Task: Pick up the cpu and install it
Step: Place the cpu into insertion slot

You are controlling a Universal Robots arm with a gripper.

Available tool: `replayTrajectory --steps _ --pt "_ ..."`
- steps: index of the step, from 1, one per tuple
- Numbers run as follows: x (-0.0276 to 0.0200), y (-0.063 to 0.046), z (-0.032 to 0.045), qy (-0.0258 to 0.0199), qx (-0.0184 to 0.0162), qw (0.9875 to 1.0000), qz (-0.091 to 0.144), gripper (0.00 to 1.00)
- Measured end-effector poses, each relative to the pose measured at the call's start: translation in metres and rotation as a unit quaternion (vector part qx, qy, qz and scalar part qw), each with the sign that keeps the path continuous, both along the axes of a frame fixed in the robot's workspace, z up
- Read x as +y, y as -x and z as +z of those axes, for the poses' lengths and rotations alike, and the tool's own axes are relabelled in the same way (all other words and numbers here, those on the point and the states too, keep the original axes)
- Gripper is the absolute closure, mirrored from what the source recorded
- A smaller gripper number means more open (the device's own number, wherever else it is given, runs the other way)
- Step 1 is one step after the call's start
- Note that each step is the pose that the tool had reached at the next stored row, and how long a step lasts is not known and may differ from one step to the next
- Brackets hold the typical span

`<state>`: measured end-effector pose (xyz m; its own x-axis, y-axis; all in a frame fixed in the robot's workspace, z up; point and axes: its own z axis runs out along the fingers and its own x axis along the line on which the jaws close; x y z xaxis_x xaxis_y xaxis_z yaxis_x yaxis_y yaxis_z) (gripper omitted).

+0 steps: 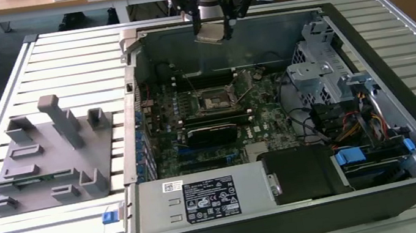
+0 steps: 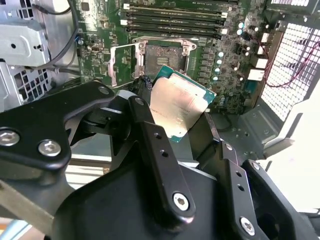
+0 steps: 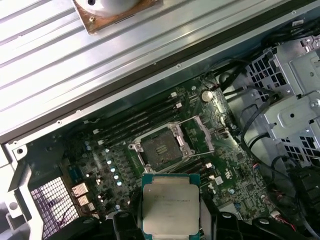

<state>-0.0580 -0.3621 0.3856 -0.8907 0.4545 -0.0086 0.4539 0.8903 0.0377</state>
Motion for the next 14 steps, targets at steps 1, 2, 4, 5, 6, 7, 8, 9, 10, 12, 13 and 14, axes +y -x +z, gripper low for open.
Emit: replayTrajectory --steps 1,2,4,5,6,7,8,9,10,12,13,14 --pt "0.0000 0.0000 -0.0001 0.0000 0.0000 1.0000 -0.005 0.46" --pt "0.0000 0.0000 -0.0001 0.0000 0.0000 1.0000 -0.009 0.46" --pt "0.0000 0.0000 -0.0002 0.0000 0.0000 0.9999 -0.016 0.46" --pt "0.0000 0.0000 -0.0002 0.0000 0.0000 0.9998 -0.020 0.46" --pt "0.0000 0.0000 -0.0003 0.0000 0.0000 0.9997 -0.024 0.46" --pt "0.0000 0.0000 -0.0004 0.0000 0.0000 0.9996 -0.027 0.46" --pt "0.0000 0.0000 -0.0004 0.0000 0.0000 0.9995 -0.031 0.46" --pt "0.0000 0.0000 -0.0005 0.0000 0.0000 0.9994 -0.034 0.46" --pt "0.0000 0.0000 -0.0005 0.0000 0.0000 0.9993 -0.037 0.46" --pt "0.0000 0.0000 -0.0006 0.0000 0.0000 0.9990 -0.045 0.46" --pt "0.0000 0.0000 -0.0006 0.0000 0.0000 0.9988 -0.048 0.46" --pt "0.0001 0.0000 -0.0006 0.0000 0.0000 0.9986 -0.052 0.46"
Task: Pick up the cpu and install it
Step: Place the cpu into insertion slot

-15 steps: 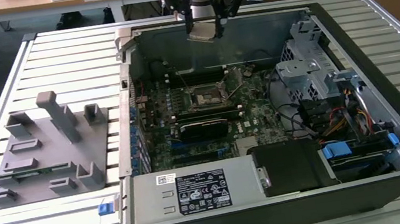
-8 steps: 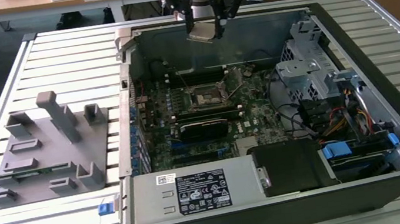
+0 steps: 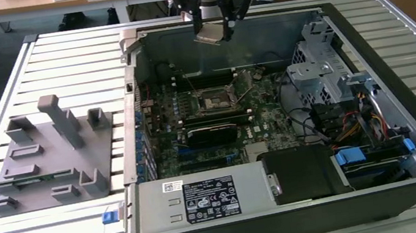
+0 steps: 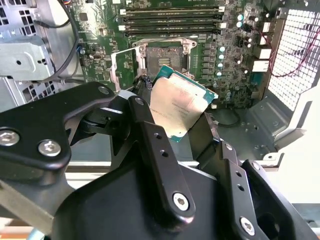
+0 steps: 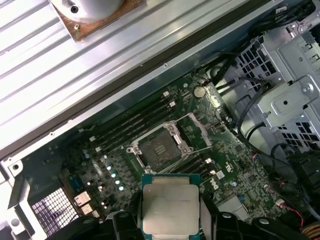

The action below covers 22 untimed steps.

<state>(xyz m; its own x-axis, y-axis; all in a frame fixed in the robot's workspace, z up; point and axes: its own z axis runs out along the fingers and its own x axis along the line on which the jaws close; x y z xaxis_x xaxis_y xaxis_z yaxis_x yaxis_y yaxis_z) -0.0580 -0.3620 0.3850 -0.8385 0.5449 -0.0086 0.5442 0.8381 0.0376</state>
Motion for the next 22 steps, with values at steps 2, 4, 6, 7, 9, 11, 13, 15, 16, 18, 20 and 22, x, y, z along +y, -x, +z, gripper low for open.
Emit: replayTrajectory --steps 2,4,6,7,9,11,13,15,16,18,20,22 --pt "0.0000 0.0000 -0.0001 0.0000 0.0000 1.0000 -0.007 0.46" --pt "0.0000 0.0000 -0.0002 0.0000 0.0000 0.9999 -0.015 0.46" --pt "0.0001 0.0000 -0.0002 0.0000 0.0000 0.9998 -0.022 0.46" --pt "0.0002 0.0000 -0.0002 0.0000 0.0000 0.9997 -0.025 0.46" --pt "0.0003 0.0000 -0.0003 0.0000 0.0000 0.9995 -0.032 0.46" --pt "0.0003 0.0000 -0.0004 0.0000 0.0000 0.9992 -0.040 0.46" --pt "0.0003 0.0000 -0.0005 0.0000 0.0000 0.9987 -0.051 0.46" --pt "0.0005 0.0000 -0.0007 0.0000 0.0000 0.9980 -0.063 0.46" --pt "0.0005 0.0000 -0.0007 0.0000 0.0000 0.9977 -0.068 0.46" --pt "0.0005 0.0000 -0.0009 0.0000 0.0000 0.9968 -0.080 0.46" --pt "0.0006 0.0000 -0.0011 0.0000 0.0000 0.9957 -0.092 0.46" --pt "0.0007 0.0000 -0.0013 0.0000 0.0000 0.9947 -0.103 0.46"
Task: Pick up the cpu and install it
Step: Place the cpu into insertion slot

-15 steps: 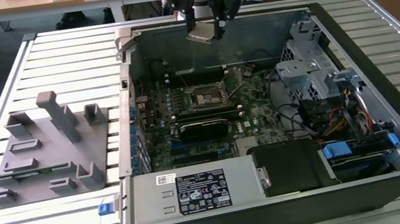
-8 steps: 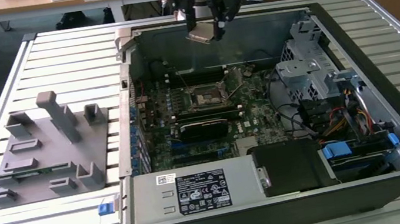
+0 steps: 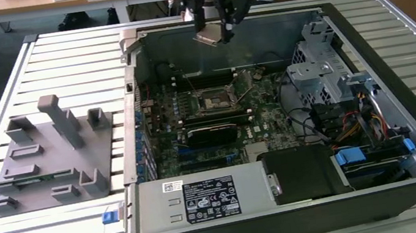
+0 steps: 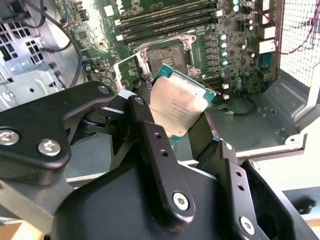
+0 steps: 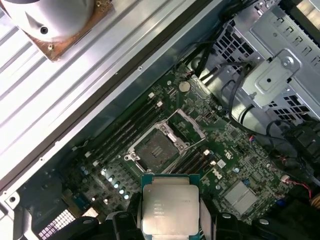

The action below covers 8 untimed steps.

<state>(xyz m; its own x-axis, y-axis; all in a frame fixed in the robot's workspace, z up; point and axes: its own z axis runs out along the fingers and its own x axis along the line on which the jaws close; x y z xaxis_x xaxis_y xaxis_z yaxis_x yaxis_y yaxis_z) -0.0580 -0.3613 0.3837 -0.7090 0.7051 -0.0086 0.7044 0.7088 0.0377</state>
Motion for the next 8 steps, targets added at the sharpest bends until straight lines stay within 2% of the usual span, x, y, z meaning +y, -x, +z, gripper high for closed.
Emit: replayTrajectory --steps 4,8 --pt "0.0003 0.0000 -0.0003 0.0000 0.0000 0.9998 -0.022 0.46" --pt "0.0005 0.0000 -0.0006 0.0000 0.0000 0.9990 -0.045 0.46"
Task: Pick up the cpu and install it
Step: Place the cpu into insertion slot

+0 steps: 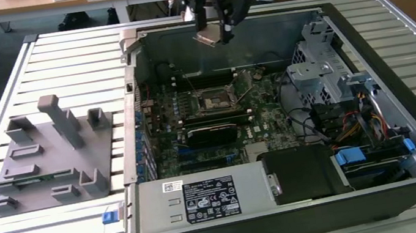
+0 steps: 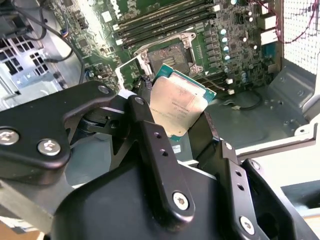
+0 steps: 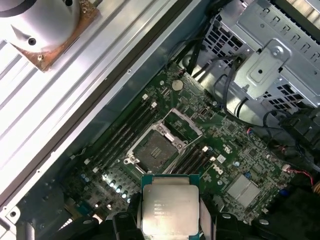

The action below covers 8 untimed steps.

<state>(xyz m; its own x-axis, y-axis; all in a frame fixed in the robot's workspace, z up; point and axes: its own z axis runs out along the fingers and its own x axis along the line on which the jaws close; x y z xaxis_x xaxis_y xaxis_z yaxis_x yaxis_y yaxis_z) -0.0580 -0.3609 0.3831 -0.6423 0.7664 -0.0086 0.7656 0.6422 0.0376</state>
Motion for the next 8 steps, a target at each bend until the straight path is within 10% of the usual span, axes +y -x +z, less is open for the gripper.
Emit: replayTrajectory --steps 8 --pt "0.0011 0.0000 -0.0009 0.0003 0.0000 0.9985 -0.056 0.46"
